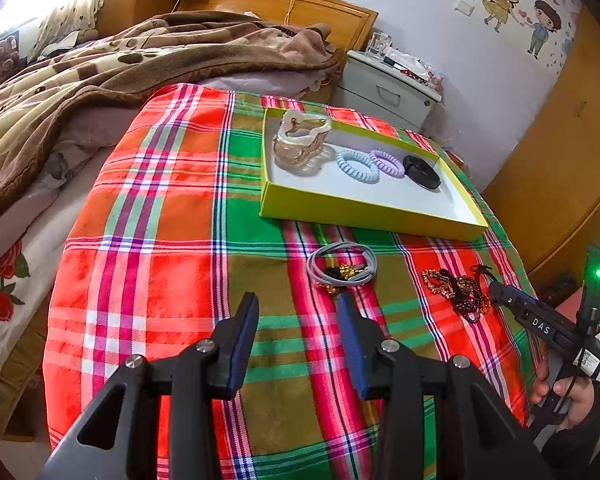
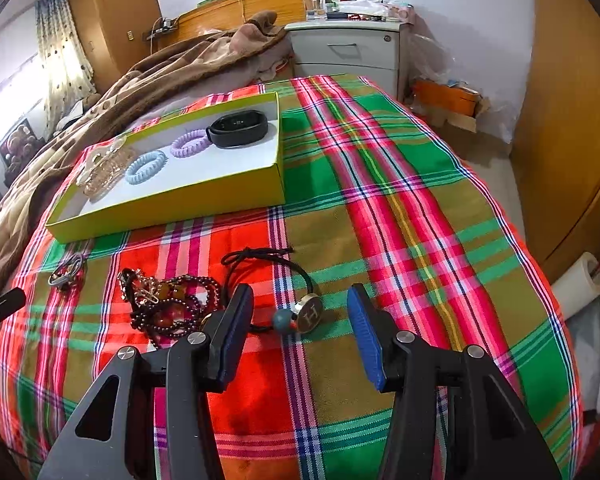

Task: Organize jewelry
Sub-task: 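Grasp the black cord bracelet with grey bead using the right gripper while the left approaches the grey cable, then carry the black cord bracelet and grey cable over the yellow box with both grippers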

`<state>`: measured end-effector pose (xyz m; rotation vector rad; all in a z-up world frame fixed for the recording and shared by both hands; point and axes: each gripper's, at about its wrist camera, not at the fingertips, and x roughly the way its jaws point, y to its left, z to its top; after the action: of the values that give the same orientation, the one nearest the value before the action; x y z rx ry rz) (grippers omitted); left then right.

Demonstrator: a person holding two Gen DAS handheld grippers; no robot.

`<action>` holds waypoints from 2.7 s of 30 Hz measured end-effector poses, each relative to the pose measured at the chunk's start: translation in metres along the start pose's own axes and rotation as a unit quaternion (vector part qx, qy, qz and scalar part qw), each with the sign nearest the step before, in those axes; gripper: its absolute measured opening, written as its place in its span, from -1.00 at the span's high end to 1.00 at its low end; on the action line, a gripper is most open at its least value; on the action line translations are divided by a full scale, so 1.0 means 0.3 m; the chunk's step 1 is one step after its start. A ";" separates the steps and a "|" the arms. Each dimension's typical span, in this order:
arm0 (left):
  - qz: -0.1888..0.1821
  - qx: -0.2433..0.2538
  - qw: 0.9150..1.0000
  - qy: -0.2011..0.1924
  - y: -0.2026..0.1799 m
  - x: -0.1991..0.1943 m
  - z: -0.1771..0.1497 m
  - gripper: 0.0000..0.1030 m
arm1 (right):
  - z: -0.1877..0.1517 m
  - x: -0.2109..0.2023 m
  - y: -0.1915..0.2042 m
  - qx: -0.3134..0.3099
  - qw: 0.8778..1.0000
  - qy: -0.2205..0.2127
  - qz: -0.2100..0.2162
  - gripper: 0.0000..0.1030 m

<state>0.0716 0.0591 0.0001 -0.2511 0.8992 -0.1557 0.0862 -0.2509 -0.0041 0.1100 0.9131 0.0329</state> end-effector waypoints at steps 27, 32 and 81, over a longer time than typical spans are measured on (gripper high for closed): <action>0.006 0.058 0.998 0.022 -0.052 0.068 0.065 0.18 | 0.029 -0.116 -0.124 0.025 0.997 -0.058 -0.049 0.66; -0.001 0.116 0.993 0.019 -0.129 0.070 0.056 0.18 | 0.036 -0.129 -0.113 0.026 0.997 -0.064 -0.038 0.66; 0.002 0.143 0.990 0.007 -0.168 0.103 0.133 0.85 | 0.048 -0.125 -0.027 0.012 0.997 -0.073 0.012 0.66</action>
<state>0.1205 0.0094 0.0147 0.0182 0.8789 -0.2801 0.0744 -0.2631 0.0332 0.1436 0.7670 0.0353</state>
